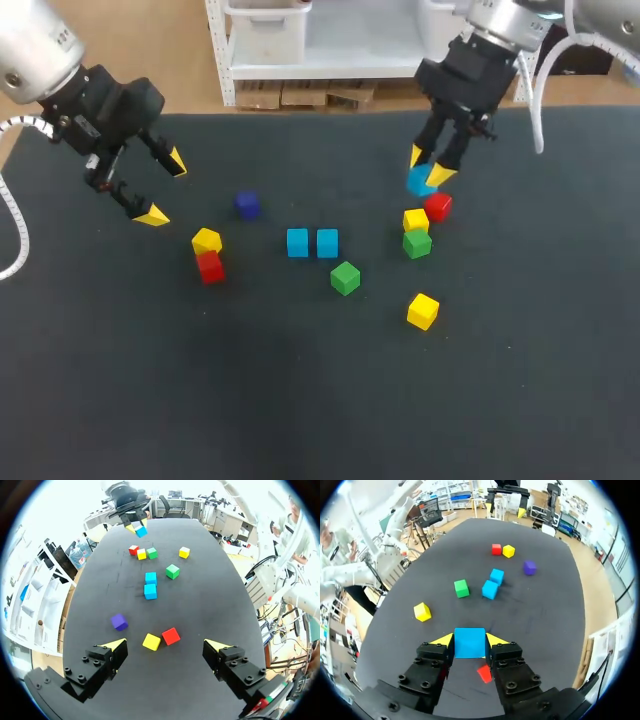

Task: Place the blue cubes, place green cubes on the blue cubes, place the yellow cubes on the green cubes, then place the red cubes on the yellow cubes, and place purple cube on the red cubes.

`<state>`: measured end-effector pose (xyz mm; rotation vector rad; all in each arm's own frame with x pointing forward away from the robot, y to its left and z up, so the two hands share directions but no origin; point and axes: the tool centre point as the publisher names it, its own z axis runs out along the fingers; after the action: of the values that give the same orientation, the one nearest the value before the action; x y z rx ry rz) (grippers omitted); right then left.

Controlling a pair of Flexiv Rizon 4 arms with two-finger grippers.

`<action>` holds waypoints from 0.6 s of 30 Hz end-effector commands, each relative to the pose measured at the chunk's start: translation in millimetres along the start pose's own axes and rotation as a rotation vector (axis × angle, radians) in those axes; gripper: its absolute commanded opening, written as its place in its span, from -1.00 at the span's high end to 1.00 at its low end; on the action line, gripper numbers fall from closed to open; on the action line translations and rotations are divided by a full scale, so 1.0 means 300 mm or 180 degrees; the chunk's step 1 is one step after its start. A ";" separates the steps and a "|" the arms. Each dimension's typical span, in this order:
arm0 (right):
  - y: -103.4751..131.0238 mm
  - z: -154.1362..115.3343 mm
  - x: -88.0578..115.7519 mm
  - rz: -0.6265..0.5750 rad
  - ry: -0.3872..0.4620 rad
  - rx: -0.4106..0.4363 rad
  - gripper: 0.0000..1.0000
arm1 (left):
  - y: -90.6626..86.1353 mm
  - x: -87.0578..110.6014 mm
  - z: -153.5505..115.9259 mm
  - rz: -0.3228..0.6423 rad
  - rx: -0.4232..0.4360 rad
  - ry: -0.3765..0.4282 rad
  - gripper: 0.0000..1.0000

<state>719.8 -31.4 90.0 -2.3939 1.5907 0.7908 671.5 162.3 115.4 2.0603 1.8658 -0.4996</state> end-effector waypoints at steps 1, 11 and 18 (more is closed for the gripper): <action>0.055 0.039 -0.036 0.0112 0.0062 0.0966 1.00 | 0.004 0.004 0.001 0.0008 0.0006 -0.0005 -1.00; 0.052 0.087 -0.048 0.0417 0.0204 0.1163 1.00 | 0.004 0.004 0.001 0.0008 0.0006 -0.0005 -1.00; 0.032 0.117 -0.036 0.0521 0.0310 0.1253 1.00 | 0.004 0.004 0.001 0.0008 0.0006 -0.0005 -1.00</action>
<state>701.2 -13.0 71.1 -2.2491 1.8331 0.6156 671.5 162.3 115.4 2.0602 1.8659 -0.4996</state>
